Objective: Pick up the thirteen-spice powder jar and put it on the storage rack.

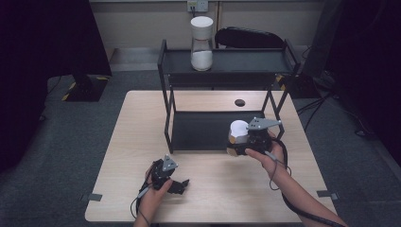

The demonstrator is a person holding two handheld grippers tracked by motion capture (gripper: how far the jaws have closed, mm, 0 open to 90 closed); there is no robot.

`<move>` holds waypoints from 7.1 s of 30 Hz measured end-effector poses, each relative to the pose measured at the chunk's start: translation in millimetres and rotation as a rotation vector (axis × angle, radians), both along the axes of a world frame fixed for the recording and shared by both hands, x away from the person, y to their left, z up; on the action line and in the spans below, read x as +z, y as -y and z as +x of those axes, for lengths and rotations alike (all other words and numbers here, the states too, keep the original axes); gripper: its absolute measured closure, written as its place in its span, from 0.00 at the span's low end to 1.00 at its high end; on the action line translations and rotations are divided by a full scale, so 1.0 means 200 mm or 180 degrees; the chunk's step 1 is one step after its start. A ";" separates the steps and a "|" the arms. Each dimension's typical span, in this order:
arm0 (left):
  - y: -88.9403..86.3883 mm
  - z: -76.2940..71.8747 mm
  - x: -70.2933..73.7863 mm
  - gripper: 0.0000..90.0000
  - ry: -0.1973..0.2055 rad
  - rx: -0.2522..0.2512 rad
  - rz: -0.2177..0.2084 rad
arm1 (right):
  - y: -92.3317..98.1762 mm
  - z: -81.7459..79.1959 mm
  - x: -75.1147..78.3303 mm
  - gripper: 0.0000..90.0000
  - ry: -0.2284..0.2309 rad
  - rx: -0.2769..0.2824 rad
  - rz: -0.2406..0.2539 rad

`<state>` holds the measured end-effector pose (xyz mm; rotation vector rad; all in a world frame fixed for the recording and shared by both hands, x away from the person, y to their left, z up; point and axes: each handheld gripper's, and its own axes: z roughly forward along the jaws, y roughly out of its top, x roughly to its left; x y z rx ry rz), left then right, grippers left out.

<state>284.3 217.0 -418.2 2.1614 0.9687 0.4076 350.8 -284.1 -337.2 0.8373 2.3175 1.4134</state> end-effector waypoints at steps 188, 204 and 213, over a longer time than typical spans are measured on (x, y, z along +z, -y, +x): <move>0.00 0.00 0.00 0.00 -0.0001 0.0001 -0.0002 | -0.23 0.29 1.05 0.00 0.0350 -0.0627 -0.0007; 0.00 0.00 0.00 0.00 0.0000 0.0000 -0.0001 | -0.20 0.13 0.93 0.00 0.0404 -0.0442 0.0025; 0.00 0.00 0.00 0.00 0.0003 0.0002 -0.0002 | -0.18 0.07 0.80 0.00 0.0366 -0.0238 0.0091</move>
